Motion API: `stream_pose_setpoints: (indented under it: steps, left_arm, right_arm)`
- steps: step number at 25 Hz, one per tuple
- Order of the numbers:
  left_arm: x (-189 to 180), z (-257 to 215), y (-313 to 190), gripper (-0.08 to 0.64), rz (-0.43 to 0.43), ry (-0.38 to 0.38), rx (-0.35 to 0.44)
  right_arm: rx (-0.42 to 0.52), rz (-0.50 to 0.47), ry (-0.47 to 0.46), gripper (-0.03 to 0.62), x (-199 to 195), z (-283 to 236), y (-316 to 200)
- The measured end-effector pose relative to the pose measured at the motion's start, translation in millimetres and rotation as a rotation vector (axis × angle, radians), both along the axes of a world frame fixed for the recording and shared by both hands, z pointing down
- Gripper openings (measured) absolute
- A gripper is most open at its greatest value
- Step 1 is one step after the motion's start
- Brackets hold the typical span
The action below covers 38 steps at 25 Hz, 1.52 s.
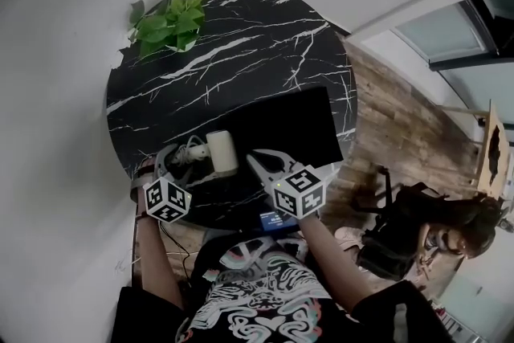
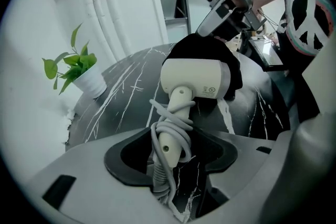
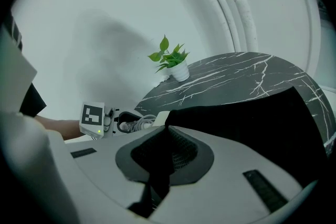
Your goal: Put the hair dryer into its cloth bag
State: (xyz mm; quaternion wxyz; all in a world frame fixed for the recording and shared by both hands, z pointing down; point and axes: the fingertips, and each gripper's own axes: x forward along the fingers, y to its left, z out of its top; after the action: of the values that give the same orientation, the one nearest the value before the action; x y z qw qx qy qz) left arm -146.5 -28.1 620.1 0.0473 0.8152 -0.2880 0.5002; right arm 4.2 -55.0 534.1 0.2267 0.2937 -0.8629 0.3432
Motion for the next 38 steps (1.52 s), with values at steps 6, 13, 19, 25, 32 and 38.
stream_pose_setpoints:
  steps: [6,13,19,25,32,38]
  left_arm:
    - [23,-9,11,0.245,0.062,0.002,-0.006]
    - [59,-9,9,0.245,0.004,0.039,-0.062]
    - [73,-4,5,0.261,0.007,0.035,-0.017]
    - [48,6,7,0.326,-0.037,0.056,-0.107]
    - [66,-3,10,0.228,0.075,0.063,-0.174]
    - [106,-10,-13,0.225,0.019,0.153,-0.081]
  right_arm:
    - [0.006,-0.006,0.005,0.028,1,-2,4]
    - [0.011,-0.002,0.003,0.028,2,-3,4]
    - [0.010,0.002,0.003,0.028,5,-2,5]
    - [0.000,-0.005,-0.010,0.028,6,-3,6]
    - [0.003,-0.017,-0.007,0.028,5,-4,2]
    - [-0.003,-0.014,-0.002,0.028,6,-2,2]
